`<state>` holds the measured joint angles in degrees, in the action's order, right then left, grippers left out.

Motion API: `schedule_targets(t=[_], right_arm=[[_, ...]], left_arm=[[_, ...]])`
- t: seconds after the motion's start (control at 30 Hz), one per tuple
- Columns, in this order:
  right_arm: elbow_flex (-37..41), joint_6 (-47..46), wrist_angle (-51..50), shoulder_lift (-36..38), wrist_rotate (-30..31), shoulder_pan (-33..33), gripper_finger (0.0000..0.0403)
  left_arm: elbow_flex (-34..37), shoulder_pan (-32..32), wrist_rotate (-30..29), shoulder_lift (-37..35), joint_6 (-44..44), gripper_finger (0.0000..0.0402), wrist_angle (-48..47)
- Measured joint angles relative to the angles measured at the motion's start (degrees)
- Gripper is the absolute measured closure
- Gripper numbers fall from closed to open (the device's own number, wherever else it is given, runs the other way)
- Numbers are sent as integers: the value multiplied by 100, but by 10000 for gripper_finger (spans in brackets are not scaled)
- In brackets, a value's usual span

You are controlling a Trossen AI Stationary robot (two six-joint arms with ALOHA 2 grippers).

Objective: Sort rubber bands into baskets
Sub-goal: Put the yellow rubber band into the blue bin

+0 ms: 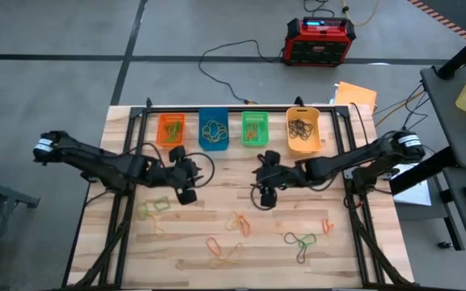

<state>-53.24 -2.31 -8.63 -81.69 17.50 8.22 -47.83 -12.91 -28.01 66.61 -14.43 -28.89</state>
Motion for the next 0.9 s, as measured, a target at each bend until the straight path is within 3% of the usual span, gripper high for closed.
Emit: schedule_targets(t=[0.13, 0.5, 0.9], right_arm=[[-362, 116, 5, -520, -210, 46, 209], [-1147, 493, -23, -1637, -1668, 244, 209], [-1604, 693, 50, -2717, -2019, 491, 209]], left_arm=[[48, -197, -49, 133, -199, 304, 136], [52, -255, 0, 654, 30, 304, 214], [52, -387, 0, 805, -125, 304, 285]])
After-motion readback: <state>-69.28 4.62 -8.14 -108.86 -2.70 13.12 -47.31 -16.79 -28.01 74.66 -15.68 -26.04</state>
